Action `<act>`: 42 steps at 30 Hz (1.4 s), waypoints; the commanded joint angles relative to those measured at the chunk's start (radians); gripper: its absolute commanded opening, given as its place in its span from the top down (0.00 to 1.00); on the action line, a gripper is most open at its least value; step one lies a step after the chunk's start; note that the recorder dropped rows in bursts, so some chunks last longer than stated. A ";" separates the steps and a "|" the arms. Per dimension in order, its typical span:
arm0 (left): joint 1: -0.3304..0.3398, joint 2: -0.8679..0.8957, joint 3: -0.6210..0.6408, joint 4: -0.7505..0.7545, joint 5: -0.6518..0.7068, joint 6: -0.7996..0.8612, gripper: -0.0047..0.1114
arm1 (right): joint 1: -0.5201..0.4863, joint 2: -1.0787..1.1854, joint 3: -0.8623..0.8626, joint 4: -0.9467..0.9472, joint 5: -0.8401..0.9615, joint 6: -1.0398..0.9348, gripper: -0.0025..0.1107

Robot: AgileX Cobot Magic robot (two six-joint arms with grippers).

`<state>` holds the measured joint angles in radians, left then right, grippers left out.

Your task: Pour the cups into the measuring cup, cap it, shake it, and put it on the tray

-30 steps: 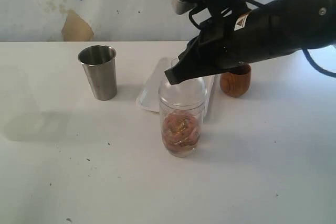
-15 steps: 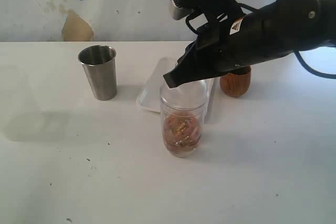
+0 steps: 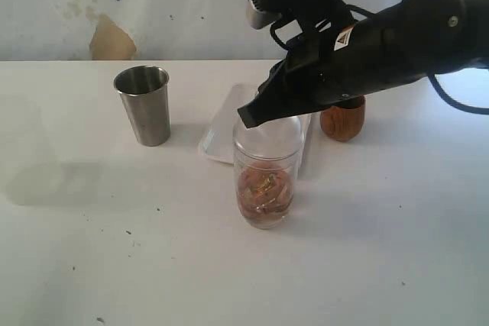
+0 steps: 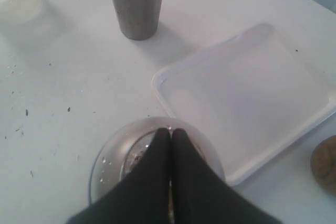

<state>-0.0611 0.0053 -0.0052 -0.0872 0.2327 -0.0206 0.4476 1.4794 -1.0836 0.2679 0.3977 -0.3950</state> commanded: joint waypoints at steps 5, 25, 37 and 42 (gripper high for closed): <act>0.004 -0.005 0.005 0.003 -0.007 0.000 0.96 | -0.008 0.023 0.001 -0.003 0.034 -0.010 0.98; 0.004 -0.005 0.005 0.003 -0.007 0.000 0.96 | -0.008 -0.052 -0.003 -0.011 -0.032 -0.027 0.98; 0.004 -0.005 0.005 0.003 -0.007 0.000 0.96 | -0.008 -0.083 -0.003 -0.011 -0.044 -0.027 0.98; 0.004 -0.005 0.005 0.003 -0.007 0.000 0.96 | -0.008 -0.095 -0.003 -0.004 -0.041 -0.027 0.98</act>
<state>-0.0611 0.0053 -0.0052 -0.0872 0.2327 -0.0206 0.4476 1.3944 -1.0856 0.2642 0.3651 -0.4104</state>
